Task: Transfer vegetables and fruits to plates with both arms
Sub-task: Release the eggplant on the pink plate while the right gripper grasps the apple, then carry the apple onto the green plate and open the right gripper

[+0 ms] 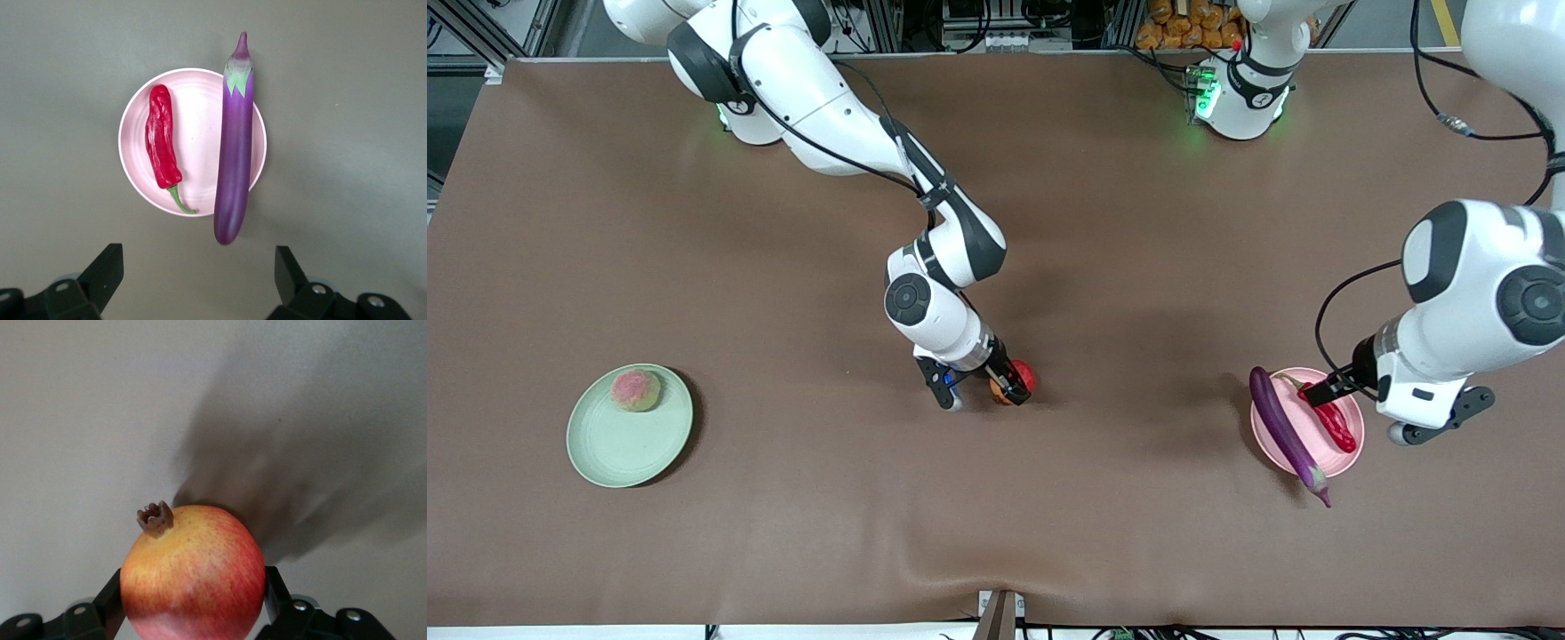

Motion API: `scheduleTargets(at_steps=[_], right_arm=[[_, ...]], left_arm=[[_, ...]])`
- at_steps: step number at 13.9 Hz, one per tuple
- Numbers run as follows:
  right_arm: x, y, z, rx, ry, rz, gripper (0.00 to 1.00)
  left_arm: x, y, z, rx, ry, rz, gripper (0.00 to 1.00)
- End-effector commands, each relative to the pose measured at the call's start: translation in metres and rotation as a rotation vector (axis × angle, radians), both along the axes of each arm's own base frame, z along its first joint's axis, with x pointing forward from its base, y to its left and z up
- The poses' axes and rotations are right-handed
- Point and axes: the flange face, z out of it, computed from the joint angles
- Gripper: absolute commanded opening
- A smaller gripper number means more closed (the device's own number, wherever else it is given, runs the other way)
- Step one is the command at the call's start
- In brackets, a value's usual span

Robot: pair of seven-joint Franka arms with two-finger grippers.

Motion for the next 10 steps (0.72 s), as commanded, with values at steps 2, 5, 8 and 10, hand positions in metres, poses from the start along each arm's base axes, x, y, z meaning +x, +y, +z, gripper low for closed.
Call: scheduleTargets(at_steps=[2,5,8,10], right_arm=[[0.023,-0.027,0.027,-0.019,0.063,0.006,0.0],[0.046,-0.084,0.067,-0.047,0.203,0.14,0.0],[0.066,-0.167,0.109,-0.037,0.248,0.368,0.0],[0.08,-0.242,0.127,-0.087,0.237,0.521,0.0]], left_arm=[[-0.007,-0.002,0.056,0.027,-0.002,-0.001,1.0],[-0.021,-0.007,0.094,0.026,-0.029,-0.028,1.0],[-0.04,-0.012,0.13,0.028,-0.036,-0.081,1.0],[-0.052,-0.014,0.152,0.037,-0.045,-0.13,1.0]])
